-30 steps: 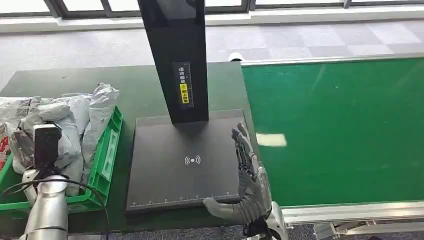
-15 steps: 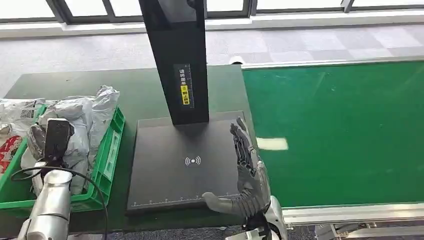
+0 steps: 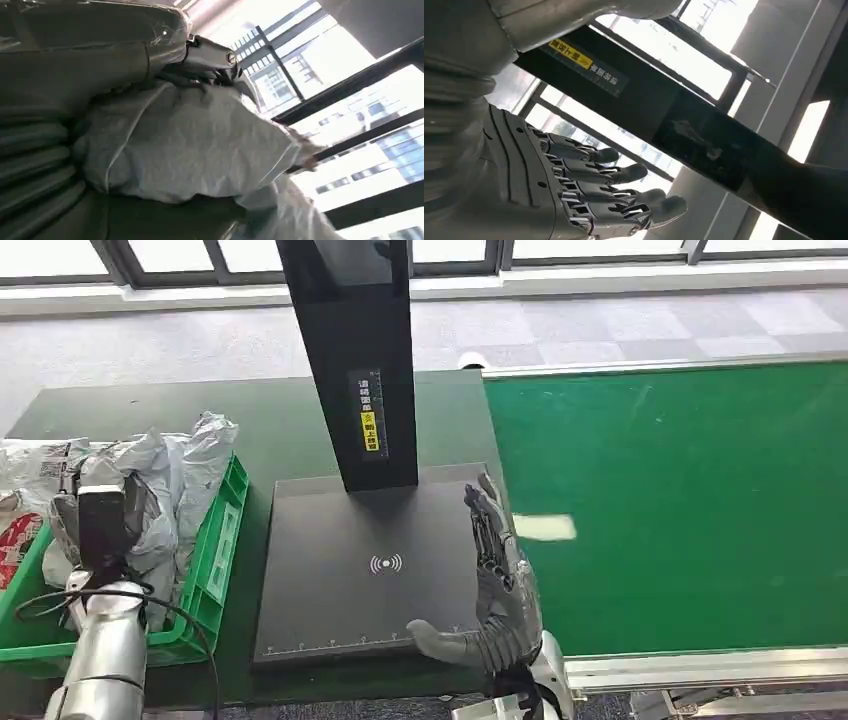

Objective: Moved the parcel from conveyor to table for the left to box.

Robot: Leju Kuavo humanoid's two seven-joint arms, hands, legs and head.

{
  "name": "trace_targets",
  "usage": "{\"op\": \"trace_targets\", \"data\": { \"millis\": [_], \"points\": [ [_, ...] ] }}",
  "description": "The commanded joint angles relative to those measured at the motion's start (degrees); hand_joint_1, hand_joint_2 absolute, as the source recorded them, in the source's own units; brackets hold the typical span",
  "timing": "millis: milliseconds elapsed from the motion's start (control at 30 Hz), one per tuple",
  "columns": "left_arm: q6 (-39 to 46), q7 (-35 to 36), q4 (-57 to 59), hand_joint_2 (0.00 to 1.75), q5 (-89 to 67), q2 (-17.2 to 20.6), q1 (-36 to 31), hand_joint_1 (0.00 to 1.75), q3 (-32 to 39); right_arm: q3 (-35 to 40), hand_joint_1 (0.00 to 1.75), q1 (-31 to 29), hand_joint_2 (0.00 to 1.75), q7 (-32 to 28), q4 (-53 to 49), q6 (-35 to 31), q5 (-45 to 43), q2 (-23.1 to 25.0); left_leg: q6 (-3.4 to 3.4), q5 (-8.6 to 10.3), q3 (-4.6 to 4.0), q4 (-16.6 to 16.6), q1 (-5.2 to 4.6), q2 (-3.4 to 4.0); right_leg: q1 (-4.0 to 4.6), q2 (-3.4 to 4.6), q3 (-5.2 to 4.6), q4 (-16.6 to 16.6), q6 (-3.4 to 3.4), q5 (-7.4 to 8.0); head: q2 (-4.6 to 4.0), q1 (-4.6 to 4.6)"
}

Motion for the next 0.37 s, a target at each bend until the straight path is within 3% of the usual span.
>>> {"op": "trace_targets", "data": {
  "millis": [33,167,300,367],
  "points": [
    [2.0,-3.1,-29.4,0.00,16.5,-8.7,20.4,0.00,-13.3,-3.7,0.00,1.7,1.75,0.0,2.4,-3.4,-0.5,-0.3,0.08,0.07,-0.32,-0.1,0.02,0.21,0.04,0.18,-0.32,-0.3,0.01,0.18,0.00,0.00],
    [5.3,-3.1,-34.3,0.00,20.2,-9.6,22.5,0.00,-15.9,-3.0,0.00,3.7,1.75,0.0,0.7,-5.5,0.5,-0.8,0.15,-0.11,0.19,0.0,-0.04,-0.07,-0.04,-0.06,-0.19,-0.2,0.13,-0.06,0.00,-0.02],
    [5.3,-3.1,-34.3,0.00,20.2,-9.6,22.5,0.00,-15.9,-3.0,0.00,3.7,1.75,0.0,0.7,-5.5,0.5,-0.8,0.13,-0.09,-0.39,0.1,0.05,0.10,0.11,0.10,-0.81,-0.1,0.11,0.09,0.00,0.02],
    [5.3,-3.1,-42.0,0.00,15.7,-14.1,25.9,0.00,-14.0,-3.2,0.00,5.4,1.75,0.0,-1.7,-7.2,3.6,0.3,0.11,-0.15,-0.40,0.2,0.01,0.11,0.08,0.12,-0.84,0.0,0.12,0.05,0.00,0.00]
  ]
}}
